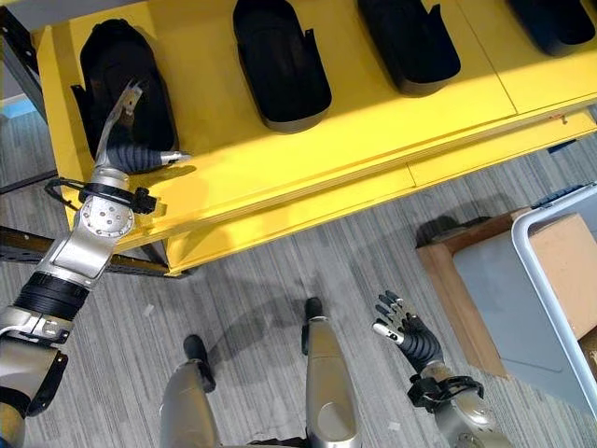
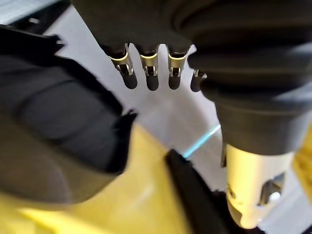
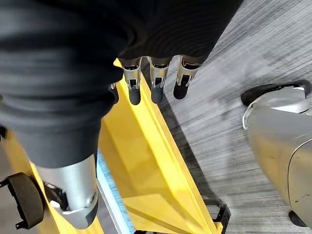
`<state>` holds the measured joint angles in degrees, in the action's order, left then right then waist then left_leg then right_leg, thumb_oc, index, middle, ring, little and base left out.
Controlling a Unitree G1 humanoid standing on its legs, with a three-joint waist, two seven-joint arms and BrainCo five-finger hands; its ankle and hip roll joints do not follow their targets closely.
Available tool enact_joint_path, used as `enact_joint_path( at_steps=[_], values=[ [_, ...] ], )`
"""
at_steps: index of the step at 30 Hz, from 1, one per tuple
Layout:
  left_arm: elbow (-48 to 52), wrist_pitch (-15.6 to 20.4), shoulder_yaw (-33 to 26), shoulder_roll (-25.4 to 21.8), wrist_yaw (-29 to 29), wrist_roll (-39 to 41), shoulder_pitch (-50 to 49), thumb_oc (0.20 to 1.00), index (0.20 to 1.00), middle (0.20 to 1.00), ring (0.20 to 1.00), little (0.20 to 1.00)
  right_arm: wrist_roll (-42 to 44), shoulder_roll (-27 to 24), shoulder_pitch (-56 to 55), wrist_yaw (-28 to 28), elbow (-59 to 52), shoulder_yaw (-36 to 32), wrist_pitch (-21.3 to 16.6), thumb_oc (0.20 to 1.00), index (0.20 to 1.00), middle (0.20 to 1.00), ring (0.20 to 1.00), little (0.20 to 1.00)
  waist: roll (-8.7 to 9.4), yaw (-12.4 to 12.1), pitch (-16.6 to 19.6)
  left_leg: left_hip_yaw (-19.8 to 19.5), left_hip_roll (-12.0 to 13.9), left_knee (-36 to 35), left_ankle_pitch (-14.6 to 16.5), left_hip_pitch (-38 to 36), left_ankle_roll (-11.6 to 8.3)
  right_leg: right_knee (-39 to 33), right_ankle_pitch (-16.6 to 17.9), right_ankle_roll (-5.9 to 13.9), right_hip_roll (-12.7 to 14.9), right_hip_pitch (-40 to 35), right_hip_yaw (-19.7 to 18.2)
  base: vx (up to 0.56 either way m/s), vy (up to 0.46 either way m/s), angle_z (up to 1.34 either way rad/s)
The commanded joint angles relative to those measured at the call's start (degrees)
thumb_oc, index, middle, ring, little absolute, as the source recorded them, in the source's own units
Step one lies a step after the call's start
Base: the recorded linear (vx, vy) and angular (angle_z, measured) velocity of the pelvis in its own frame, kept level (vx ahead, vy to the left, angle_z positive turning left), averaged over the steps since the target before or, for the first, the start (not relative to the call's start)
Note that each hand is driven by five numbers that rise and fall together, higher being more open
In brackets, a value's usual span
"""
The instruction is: Move parts from the plastic box to the shelf.
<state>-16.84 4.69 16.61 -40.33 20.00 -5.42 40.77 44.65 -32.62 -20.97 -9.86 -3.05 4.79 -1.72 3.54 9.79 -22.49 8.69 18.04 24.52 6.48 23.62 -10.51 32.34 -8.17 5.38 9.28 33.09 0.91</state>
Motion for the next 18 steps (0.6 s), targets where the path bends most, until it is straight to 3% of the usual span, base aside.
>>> enact_joint_path(
  at_steps=[1,9,14,18],
  values=[
    [2.32,3.54,-1.5,0.11,0.31,3.44,-2.2,1.0,1.0,1.0,1.0,1.0,-0.64,-0.79,-1.53,-0.25,-2.73,-1.22,-2.57,1.0,1.0,1.0,1.0,1.0,0.26,0.24,3.17,-1.49,-2.22,2.94,-1.53,3.67,3.84,-0.51,1.09,1.26,1.08,-2.12,2.0,0.0,0.0,0.0],
    [12.56,7.21,-6.01,2.38,-0.41,10.47,-10.21,1.0,1.0,1.0,1.0,1.0,-1.56,-0.56,-1.55,0.18,-3.36,-1.23,-2.82,1.0,1.0,1.0,1.0,1.0,0.31,-0.44,2.78,-1.86,-2.4,2.68,-1.64,2.82,3.87,-0.46,1.12,1.04,1.12,-2.99,2.03,0.0,0.0,0.0],
    [24.07,10.33,-11.69,5.36,-6.38,22.52,-26.19,1.0,1.0,1.0,1.0,1.0,-3.03,-0.02,-0.23,0.69,-4.27,-1.37,-3.17,1.0,1.0,1.0,1.0,1.0,-0.03,-1.99,2.82,-2.32,-2.32,0.1,-2.57,-0.55,3.82,-2.33,1.39,0.97,0.68,-6.73,2.61,0.0,-0.004,0.01],
    [28.63,10.11,-13.91,6.01,-10.23,26.1,-35.09,1.0,1.0,1.0,1.0,1.0,-3.9,0.36,0.53,0.69,-4.91,-1.51,-3.18,1.0,1.0,1.0,1.0,1.0,-0.36,-2.68,3.22,-2.65,-2.24,-2.28,-3.4,-3.35,3.82,-4.1,1.66,1.14,0.53,-10.06,3.1,0.01,-0.004,0.06]
  ],
)
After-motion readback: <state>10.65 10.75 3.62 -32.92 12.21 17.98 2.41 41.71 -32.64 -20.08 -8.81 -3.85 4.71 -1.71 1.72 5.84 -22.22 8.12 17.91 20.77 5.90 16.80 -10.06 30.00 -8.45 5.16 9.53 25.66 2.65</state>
